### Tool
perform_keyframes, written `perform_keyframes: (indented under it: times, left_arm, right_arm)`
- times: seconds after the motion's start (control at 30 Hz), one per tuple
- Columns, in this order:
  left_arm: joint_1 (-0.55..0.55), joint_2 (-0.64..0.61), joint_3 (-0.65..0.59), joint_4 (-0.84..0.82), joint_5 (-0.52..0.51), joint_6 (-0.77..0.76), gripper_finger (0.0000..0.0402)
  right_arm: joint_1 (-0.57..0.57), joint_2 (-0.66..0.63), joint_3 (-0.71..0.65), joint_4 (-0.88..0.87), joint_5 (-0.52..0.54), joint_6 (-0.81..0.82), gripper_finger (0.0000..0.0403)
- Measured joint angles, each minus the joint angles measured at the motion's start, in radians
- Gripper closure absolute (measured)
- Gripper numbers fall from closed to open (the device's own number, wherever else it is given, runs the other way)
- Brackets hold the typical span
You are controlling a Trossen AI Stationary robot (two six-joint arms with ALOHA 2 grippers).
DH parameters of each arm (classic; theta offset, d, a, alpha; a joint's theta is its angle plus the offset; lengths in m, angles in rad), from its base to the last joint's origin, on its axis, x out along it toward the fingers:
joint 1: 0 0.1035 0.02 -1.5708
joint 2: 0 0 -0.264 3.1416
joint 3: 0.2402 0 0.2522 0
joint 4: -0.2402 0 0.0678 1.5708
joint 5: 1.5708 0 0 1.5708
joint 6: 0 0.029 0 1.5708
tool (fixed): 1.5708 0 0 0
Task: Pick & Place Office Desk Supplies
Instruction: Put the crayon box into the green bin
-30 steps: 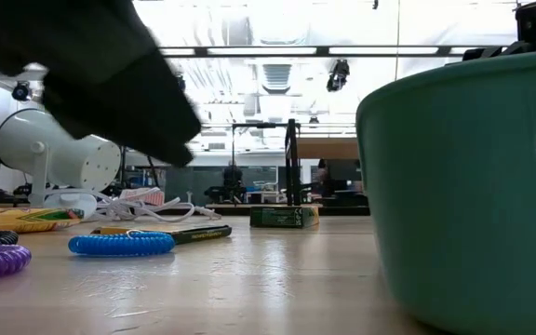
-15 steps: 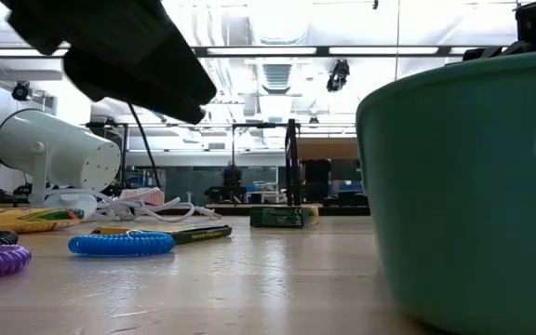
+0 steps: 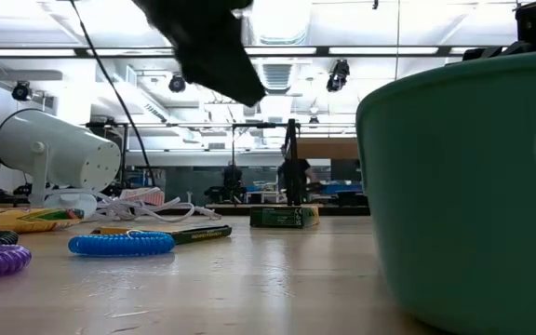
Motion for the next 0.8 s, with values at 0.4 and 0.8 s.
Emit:
perform_keyframes:
  times: [0.4, 0.8]
  left_arm:
    - [0.145, -0.026, -0.222, 0.271, 0.168, 0.066, 0.0186]
    - [0.145, -0.026, -0.225, 0.293, 0.157, 0.099, 0.0186]
  right_arm:
    - [0.000, 0.000, 0.000, 0.000, 0.000, 0.000, 0.0394]
    - [0.000, 0.000, 0.000, 0.000, 0.000, 0.000, 0.0394]
